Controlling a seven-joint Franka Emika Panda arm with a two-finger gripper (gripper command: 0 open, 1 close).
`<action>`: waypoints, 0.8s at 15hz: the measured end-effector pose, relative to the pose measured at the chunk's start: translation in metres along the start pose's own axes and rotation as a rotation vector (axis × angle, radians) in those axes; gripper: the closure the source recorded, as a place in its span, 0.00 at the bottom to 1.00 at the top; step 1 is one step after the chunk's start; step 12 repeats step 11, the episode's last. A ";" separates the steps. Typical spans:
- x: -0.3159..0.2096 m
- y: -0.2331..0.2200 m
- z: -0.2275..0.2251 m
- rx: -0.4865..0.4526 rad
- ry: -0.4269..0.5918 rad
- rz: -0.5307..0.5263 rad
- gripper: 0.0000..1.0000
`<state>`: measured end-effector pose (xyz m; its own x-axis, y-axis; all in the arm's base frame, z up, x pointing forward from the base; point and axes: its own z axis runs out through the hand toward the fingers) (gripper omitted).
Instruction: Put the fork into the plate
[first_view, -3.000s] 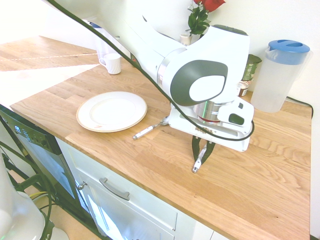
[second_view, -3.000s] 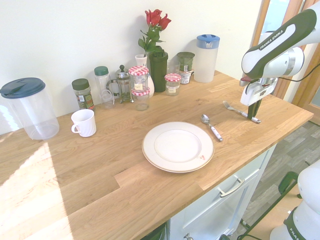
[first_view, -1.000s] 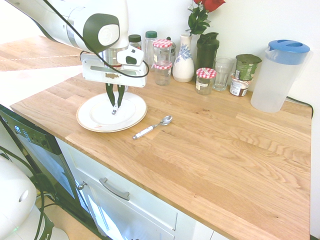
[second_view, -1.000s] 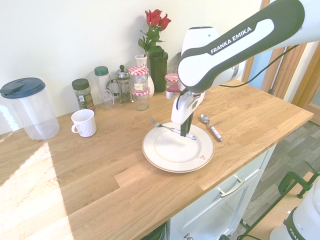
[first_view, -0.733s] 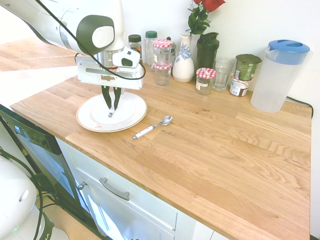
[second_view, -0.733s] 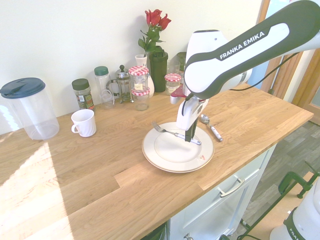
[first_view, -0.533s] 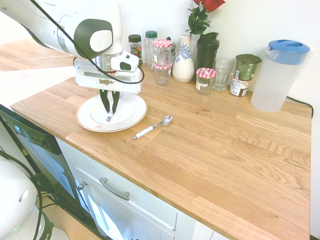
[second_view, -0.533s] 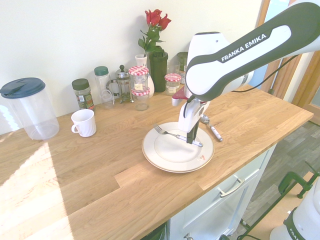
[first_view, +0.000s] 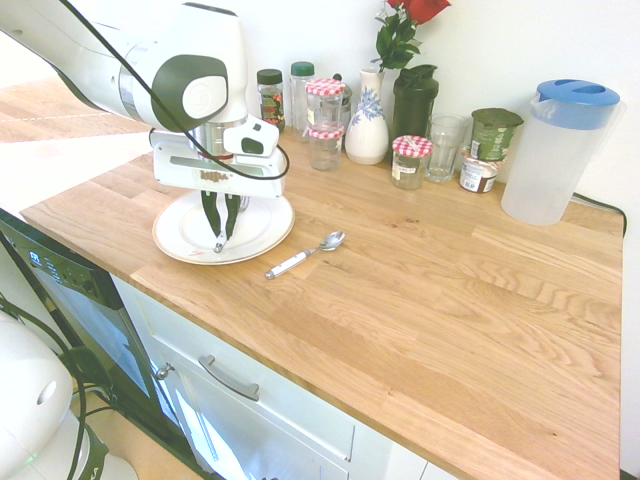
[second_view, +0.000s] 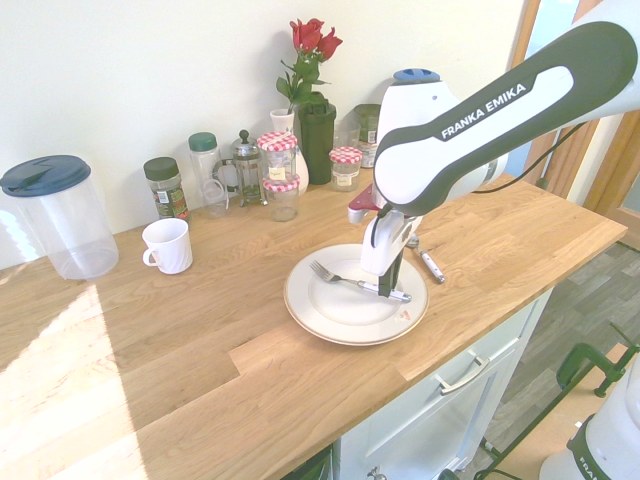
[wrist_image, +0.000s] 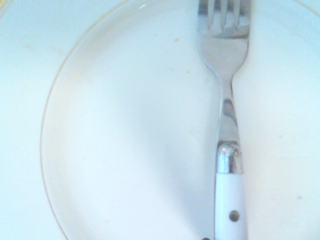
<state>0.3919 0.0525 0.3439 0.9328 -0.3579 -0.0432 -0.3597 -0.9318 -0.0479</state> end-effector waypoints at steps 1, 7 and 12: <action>0.000 0.001 0.000 0.000 0.000 0.002 0.00; 0.007 0.002 -0.002 0.005 0.004 0.011 0.00; 0.027 -0.002 -0.025 0.039 0.046 0.034 0.00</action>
